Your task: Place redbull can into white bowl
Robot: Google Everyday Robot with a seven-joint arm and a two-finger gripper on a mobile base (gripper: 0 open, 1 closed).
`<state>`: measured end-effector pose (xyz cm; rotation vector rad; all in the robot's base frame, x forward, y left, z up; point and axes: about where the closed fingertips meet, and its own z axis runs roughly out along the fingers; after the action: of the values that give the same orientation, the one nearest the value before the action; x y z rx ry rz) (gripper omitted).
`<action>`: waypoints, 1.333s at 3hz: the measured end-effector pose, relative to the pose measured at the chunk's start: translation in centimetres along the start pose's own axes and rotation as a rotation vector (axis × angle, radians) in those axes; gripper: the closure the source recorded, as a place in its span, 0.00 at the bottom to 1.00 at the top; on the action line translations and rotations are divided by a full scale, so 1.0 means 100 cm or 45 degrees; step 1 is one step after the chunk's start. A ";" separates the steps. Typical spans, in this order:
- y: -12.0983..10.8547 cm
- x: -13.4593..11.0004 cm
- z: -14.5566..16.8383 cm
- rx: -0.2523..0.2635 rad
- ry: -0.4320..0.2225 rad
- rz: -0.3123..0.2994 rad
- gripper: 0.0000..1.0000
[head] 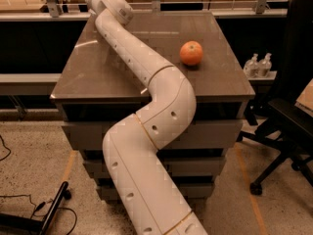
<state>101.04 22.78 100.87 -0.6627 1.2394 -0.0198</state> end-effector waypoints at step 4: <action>0.011 -0.007 0.006 0.036 -0.082 0.056 1.00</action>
Offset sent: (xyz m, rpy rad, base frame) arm 0.1008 0.0273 0.0321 0.0207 -0.0295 0.0126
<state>100.94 24.19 101.00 -0.6070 1.1893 0.0202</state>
